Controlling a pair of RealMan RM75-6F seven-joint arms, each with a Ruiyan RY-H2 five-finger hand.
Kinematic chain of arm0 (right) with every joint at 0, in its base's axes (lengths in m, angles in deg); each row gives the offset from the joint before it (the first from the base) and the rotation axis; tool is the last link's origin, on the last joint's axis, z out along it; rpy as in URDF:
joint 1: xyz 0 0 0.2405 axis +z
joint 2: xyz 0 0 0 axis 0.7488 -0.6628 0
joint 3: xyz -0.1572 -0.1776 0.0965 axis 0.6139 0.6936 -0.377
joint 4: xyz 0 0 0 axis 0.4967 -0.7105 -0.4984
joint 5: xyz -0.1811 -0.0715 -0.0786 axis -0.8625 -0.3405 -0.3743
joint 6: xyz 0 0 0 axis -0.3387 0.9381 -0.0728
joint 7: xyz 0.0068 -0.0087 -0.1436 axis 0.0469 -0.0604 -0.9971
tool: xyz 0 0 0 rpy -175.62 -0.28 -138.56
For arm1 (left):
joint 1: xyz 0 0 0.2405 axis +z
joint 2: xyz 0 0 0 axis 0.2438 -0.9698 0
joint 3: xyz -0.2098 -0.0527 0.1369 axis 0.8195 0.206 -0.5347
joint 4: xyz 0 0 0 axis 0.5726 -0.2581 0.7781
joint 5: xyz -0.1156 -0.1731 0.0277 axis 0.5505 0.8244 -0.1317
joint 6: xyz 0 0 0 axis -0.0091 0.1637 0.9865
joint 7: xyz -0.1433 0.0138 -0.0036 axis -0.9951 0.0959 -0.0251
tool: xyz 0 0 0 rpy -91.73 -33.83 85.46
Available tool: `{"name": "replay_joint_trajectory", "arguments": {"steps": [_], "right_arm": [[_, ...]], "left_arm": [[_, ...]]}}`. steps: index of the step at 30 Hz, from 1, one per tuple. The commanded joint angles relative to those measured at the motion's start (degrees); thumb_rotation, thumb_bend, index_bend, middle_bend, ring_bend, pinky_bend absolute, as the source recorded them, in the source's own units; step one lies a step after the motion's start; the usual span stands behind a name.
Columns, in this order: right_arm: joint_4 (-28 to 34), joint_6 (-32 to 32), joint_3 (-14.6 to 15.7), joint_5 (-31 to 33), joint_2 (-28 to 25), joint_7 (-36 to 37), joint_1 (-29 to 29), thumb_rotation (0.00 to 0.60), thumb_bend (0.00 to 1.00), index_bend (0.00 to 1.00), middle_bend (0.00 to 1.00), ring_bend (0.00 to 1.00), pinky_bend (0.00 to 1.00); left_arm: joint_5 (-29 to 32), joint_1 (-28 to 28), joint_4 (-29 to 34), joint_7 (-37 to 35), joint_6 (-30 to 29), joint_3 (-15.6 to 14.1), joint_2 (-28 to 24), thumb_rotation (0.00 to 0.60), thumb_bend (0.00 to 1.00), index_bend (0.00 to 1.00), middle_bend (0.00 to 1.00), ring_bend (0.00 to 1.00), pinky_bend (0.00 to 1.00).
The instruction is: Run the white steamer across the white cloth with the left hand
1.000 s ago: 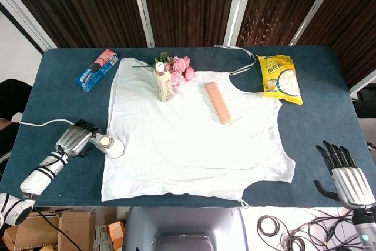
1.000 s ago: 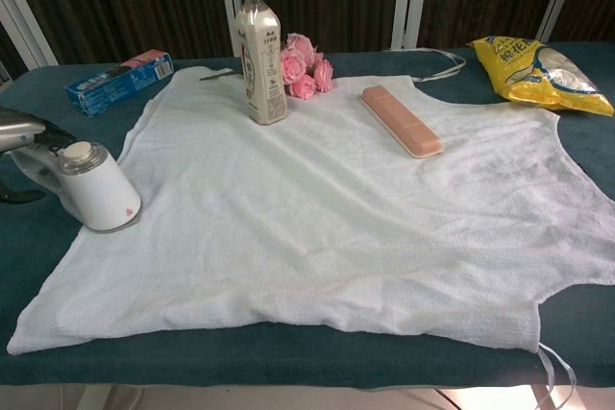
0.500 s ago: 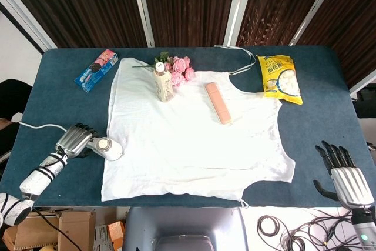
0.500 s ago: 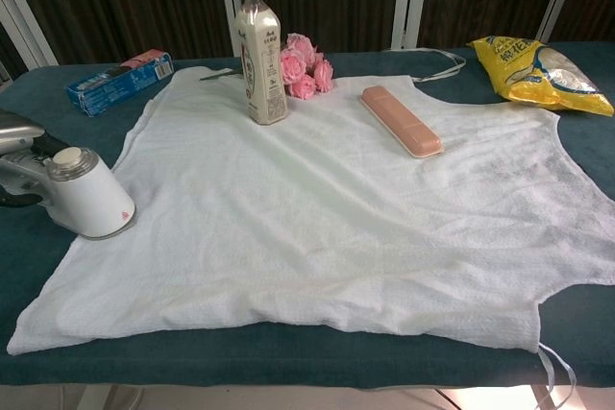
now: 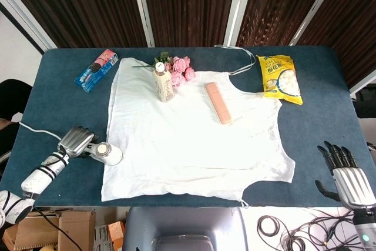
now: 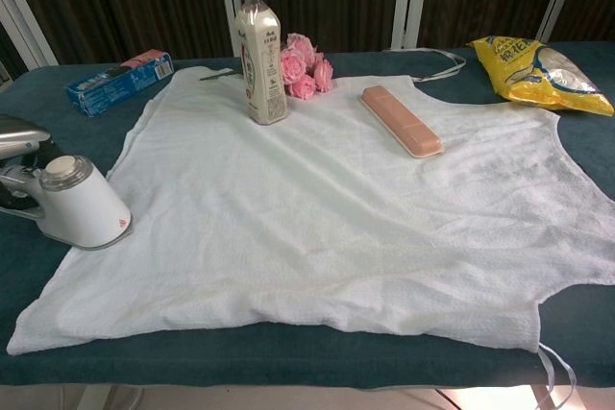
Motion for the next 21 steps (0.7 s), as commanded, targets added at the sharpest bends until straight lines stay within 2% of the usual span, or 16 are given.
{"name": "replay_joint_trajectory", "arguments": {"steps": [1, 5, 10, 17, 21], "right_arm": [[-0.02, 0.16, 0.0, 0.02, -0.04, 0.05, -0.11, 0.6, 0.26, 0.0, 0.0, 0.0, 0.0], [-0.05, 0.5, 0.04, -0.1, -0.11, 0.21, -0.31, 0.6, 0.26, 0.0, 0.0, 0.0, 0.0], [-0.18, 0.96, -0.03, -0.17, -0.27, 0.72, -0.54, 0.6, 0.26, 0.0, 0.0, 0.0, 0.0], [-0.22, 0.86, -0.07, -0.14, -0.27, 0.76, -0.52, 0.6, 0.26, 0.0, 0.0, 0.0, 0.0], [-0.22, 0.84, -0.09, -0.08, -0.26, 0.7, -0.55, 0.6, 0.26, 0.0, 0.0, 0.0, 0.0]], "left_arm": [[-1.19, 0.0, -1.19, -1.5, -1.41, -0.42, 0.69, 0.6, 0.31, 0.67, 0.56, 0.47, 0.47], [-2.35, 0.07, -2.32, -2.62, -2.79, -0.9, 1.15, 0.6, 0.31, 0.67, 0.55, 0.46, 0.47], [-3.07, 0.19, -3.44, -3.39, -3.16, -1.64, 1.82, 0.6, 0.31, 0.71, 0.59, 0.54, 0.52], [-5.21, 0.17, -6.78, -6.63, -5.15, -2.8, 3.67, 0.6, 0.31, 0.85, 0.71, 0.67, 0.64], [-6.4, 0.18, -8.64, -8.86, -6.41, -3.53, 4.51, 0.6, 0.37, 0.95, 0.8, 0.75, 0.71]]}}
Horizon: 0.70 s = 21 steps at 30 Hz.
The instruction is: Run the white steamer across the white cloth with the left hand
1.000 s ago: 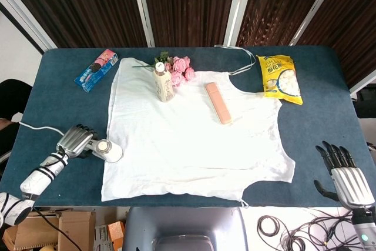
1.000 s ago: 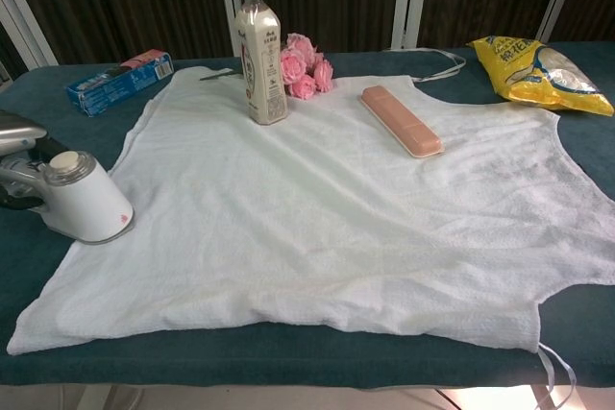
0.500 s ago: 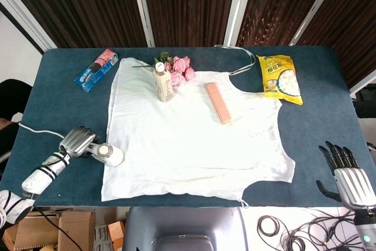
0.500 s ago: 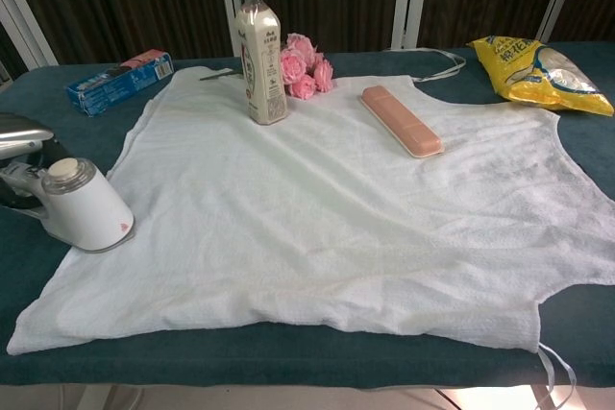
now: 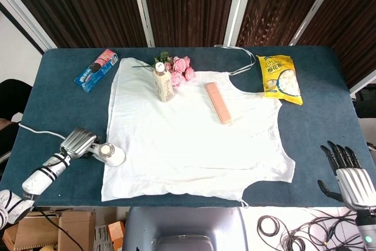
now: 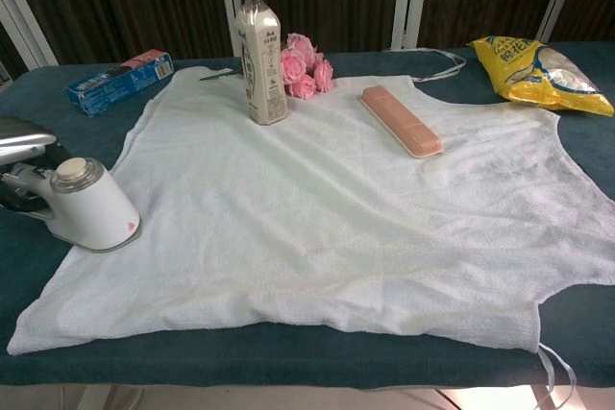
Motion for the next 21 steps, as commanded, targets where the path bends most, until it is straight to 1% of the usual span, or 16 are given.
{"name": "replay_joint_trajectory", "arguments": {"steps": [1, 4, 7, 11, 14, 18, 21], "right_arm": [[0.0, -0.02, 0.01, -0.01, 0.0, -0.04, -0.01, 0.6, 0.26, 0.0, 0.0, 0.0, 0.0], [0.01, -0.07, 0.05, -0.07, 0.03, -0.12, -0.01, 0.6, 0.26, 0.0, 0.0, 0.0, 0.0], [0.0, -0.14, 0.04, -0.01, 0.06, -0.19, 0.0, 0.6, 0.26, 0.0, 0.0, 0.0, 0.0], [0.0, -0.28, 0.06, 0.06, 0.05, -0.27, 0.01, 0.6, 0.26, 0.0, 0.0, 0.0, 0.0], [0.02, -0.3, 0.04, 0.1, 0.01, -0.24, 0.0, 0.6, 0.26, 0.0, 0.0, 0.0, 0.0], [0.02, -0.51, 0.09, 0.1, 0.03, -0.35, 0.07, 0.6, 0.26, 0.0, 0.0, 0.0, 0.0], [0.05, -0.6, 0.07, 0.14, 0.05, -0.4, 0.1, 0.6, 0.26, 0.0, 0.0, 0.0, 0.0]], "left_arm": [[-1.1, 0.01, -1.43, -2.0, -0.9, -0.87, 0.82, 0.6, 0.41, 0.97, 0.82, 0.77, 0.73], [-1.69, -0.1, -2.17, -5.35, -0.77, -1.72, 1.11, 0.6, 0.54, 1.0, 0.84, 0.79, 0.75], [-1.78, 0.18, -3.09, -8.65, -2.02, -1.78, 1.65, 0.6, 0.6, 1.0, 0.86, 0.8, 0.76], [-0.57, 0.71, -2.34, -17.08, -5.43, -0.15, 1.3, 0.6, 0.6, 1.0, 0.87, 0.82, 0.77], [0.41, 1.18, -1.62, -21.67, -8.38, 1.45, 0.68, 0.6, 0.6, 1.0, 0.87, 0.82, 0.77], [1.6, 1.37, 0.71, -26.74, -10.19, 3.0, -0.82, 0.6, 0.59, 1.0, 0.87, 0.82, 0.77], [2.58, 1.42, 2.62, -30.8, -10.29, 3.82, -1.9, 0.6, 0.58, 1.0, 0.87, 0.82, 0.77]]}}
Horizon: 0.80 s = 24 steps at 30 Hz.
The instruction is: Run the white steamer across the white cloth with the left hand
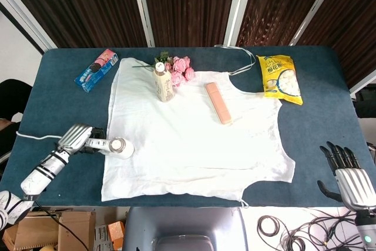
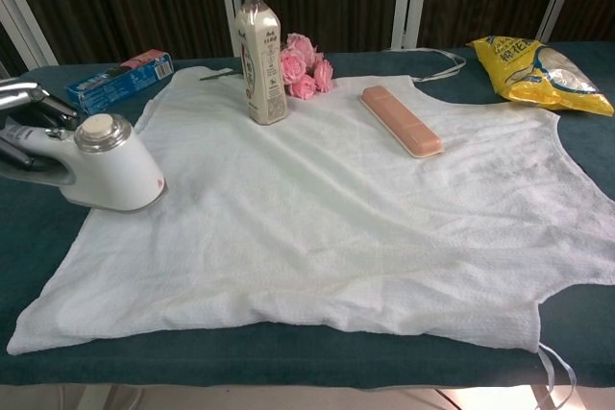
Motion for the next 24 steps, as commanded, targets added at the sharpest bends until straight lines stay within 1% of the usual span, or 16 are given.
{"name": "replay_joint_trajectory", "arguments": {"steps": [1, 5, 7, 9, 13, 17, 24], "right_arm": [[0.03, 0.01, -0.02, 0.04, -0.01, 0.07, -0.01, 0.6, 0.26, 0.0, 0.0, 0.0, 0.0], [0.02, -0.13, -0.08, 0.15, 0.05, -0.02, 0.06, 0.6, 0.26, 0.0, 0.0, 0.0, 0.0], [0.05, -0.4, -0.08, 0.24, 0.08, -0.19, 0.18, 0.6, 0.26, 0.0, 0.0, 0.0, 0.0], [0.09, -0.56, -0.08, 0.23, 0.09, -0.23, 0.27, 0.6, 0.26, 0.0, 0.0, 0.0, 0.0], [0.08, -0.83, -0.07, 0.18, 0.08, -0.2, 0.44, 0.6, 0.26, 0.0, 0.0, 0.0, 0.0], [0.06, -1.37, -0.1, 0.37, -0.03, 0.08, 0.71, 0.6, 0.26, 0.0, 0.0, 0.0, 0.0], [-0.07, -1.6, -0.04, 0.14, -0.42, 1.11, 0.91, 0.6, 0.26, 0.0, 0.0, 0.0, 0.0]], "left_arm": [[1.64, 0.27, 2.73, -5.19, -0.66, 1.48, -1.65, 0.6, 0.58, 1.0, 0.87, 0.82, 0.77], [3.1, 0.17, 5.32, -11.65, 0.97, 2.1, -2.32, 0.6, 0.56, 1.0, 0.87, 0.83, 0.77], [3.6, -0.19, 6.28, -13.67, 1.55, 2.7, -2.48, 0.6, 0.56, 1.0, 0.87, 0.83, 0.77], [4.11, -0.69, 6.71, -13.35, 2.15, 3.42, -2.18, 0.6, 0.55, 1.0, 0.87, 0.83, 0.77], [6.95, -1.97, 8.11, -9.72, 4.67, 5.78, -0.43, 0.6, 0.55, 1.0, 0.87, 0.83, 0.77], [12.74, -3.54, 9.15, -2.17, 8.69, 9.39, 2.82, 0.6, 0.54, 1.0, 0.87, 0.83, 0.77], [25.07, -7.3, 10.77, 17.9, 15.56, 14.93, 8.43, 0.6, 0.53, 1.0, 0.87, 0.83, 0.77]]}}
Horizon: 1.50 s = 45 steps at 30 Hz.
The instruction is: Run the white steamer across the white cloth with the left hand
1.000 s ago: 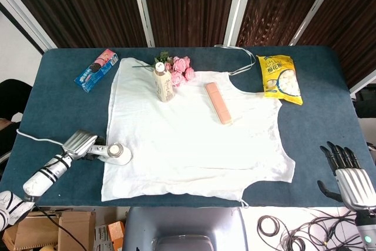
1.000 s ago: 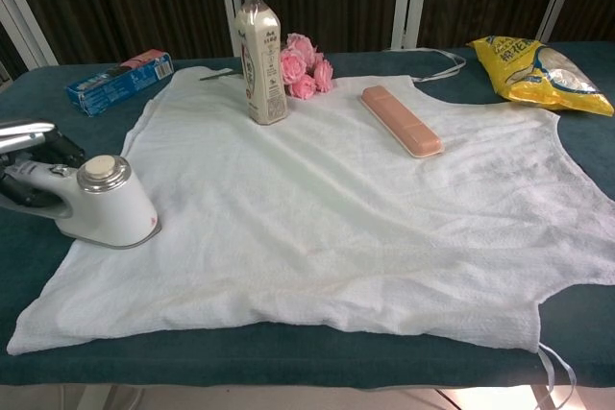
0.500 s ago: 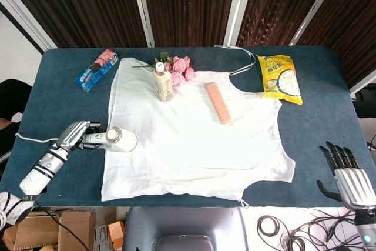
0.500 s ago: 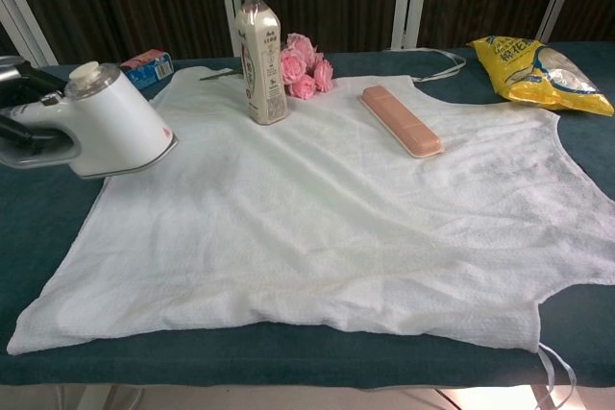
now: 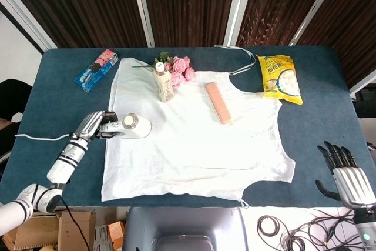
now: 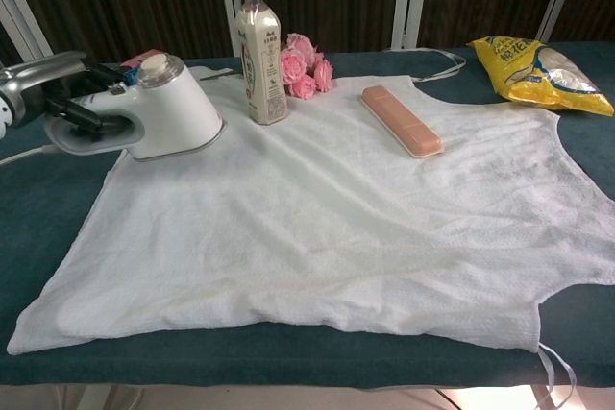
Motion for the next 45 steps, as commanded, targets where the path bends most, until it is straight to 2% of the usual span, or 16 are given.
{"name": "replay_joint_trajectory", "arguments": {"steps": [1, 6, 16, 23, 33, 40, 45], "right_arm": [[-0.06, -0.13, -0.01, -0.01, -0.13, 0.36, 0.1, 0.6, 0.26, 0.0, 0.0, 0.0, 0.0], [-0.15, -0.23, 0.12, -0.25, -0.41, 1.09, 0.18, 0.6, 0.26, 0.0, 0.0, 0.0, 0.0], [-0.49, 0.28, 0.39, -0.79, -0.84, 2.37, -0.06, 0.6, 0.26, 0.0, 0.0, 0.0, 0.0], [-0.52, 0.53, 0.46, -0.97, -0.73, 2.23, -0.17, 0.6, 0.26, 0.0, 0.0, 0.0, 0.0], [-0.26, 0.5, 0.25, -0.54, -0.33, 1.11, -0.13, 0.6, 0.26, 0.0, 0.0, 0.0, 0.0], [-0.13, 0.19, 0.25, -0.46, -0.09, 0.4, 0.03, 0.6, 0.26, 0.0, 0.0, 0.0, 0.0], [-0.08, 0.03, 0.31, -0.52, -0.07, 0.29, 0.11, 0.6, 0.26, 0.0, 0.0, 0.0, 0.0]], "left_arm": [[10.07, -3.39, 1.61, 13.82, 5.7, 4.84, 4.94, 0.6, 0.53, 1.0, 0.87, 0.83, 0.77], [17.0, -6.0, -0.61, 25.33, 7.57, 6.63, 9.55, 0.6, 0.53, 1.0, 0.87, 0.83, 0.77], [22.93, -6.87, -1.87, 36.23, 8.91, 6.79, 12.35, 0.6, 0.52, 1.0, 0.87, 0.82, 0.77], [23.22, -5.44, 2.17, 39.92, 7.44, 6.19, 10.01, 0.6, 0.52, 1.0, 0.87, 0.82, 0.77], [21.18, -1.3, 13.95, 40.32, 5.31, 4.38, 3.5, 0.6, 0.52, 1.0, 0.87, 0.82, 0.77], [19.47, -0.21, 18.68, 41.03, 4.71, 3.01, 2.29, 0.6, 0.52, 1.0, 0.87, 0.82, 0.77], [19.11, -0.16, 19.36, 41.03, 4.73, 2.97, 2.19, 0.6, 0.52, 1.0, 0.87, 0.82, 0.77]]}}
